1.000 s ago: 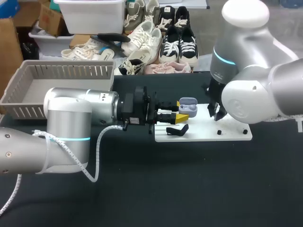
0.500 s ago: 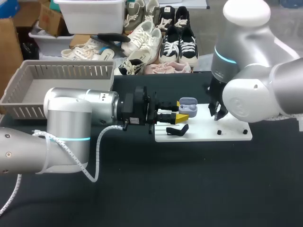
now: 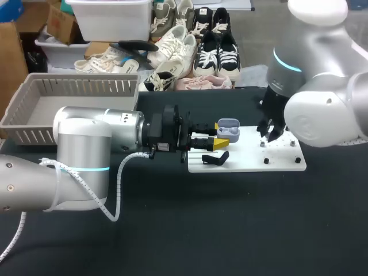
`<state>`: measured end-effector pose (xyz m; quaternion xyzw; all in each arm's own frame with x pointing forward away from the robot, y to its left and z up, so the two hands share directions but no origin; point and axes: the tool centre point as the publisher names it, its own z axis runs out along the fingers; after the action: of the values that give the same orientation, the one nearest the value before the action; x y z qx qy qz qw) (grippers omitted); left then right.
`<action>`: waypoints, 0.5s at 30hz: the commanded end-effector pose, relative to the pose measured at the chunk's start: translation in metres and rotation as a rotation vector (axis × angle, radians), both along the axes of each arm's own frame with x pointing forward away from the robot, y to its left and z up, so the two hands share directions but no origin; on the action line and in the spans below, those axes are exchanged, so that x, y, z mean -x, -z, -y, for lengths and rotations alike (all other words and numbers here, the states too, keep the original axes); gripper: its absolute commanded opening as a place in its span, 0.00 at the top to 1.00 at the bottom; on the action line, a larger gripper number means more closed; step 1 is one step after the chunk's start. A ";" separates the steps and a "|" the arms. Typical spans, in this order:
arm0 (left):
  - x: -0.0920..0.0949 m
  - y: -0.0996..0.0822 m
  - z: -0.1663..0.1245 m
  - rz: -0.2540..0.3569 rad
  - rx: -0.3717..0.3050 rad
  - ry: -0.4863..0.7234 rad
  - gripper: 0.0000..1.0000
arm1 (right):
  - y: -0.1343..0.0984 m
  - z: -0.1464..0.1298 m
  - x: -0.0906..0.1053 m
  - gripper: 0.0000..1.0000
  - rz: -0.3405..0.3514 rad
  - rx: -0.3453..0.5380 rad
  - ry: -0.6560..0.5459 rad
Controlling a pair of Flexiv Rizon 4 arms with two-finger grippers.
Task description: Pick up each earbud case from the left stands, insert the matching earbuds, close the lid, and place the case in the box.
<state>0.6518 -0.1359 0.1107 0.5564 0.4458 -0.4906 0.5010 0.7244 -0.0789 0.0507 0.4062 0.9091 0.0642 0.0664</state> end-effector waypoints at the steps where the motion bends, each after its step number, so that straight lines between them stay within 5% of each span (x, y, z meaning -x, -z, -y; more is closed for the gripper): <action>1: 0.001 0.000 0.000 0.002 0.001 -0.006 1.00 | -0.014 0.012 0.013 1.00 0.023 -0.012 -0.001; 9: 0.001 0.000 0.000 0.002 0.001 -0.006 1.00 | -0.029 0.019 0.020 1.00 0.078 -0.032 -0.232; 15: 0.001 0.000 0.000 0.002 0.001 -0.006 1.00 | -0.033 0.023 0.025 1.00 0.075 0.020 -0.292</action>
<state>0.6518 -0.1359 0.1107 0.5564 0.4458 -0.4906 0.5010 0.7070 -0.1013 0.0811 0.2677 0.9557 0.0836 0.0888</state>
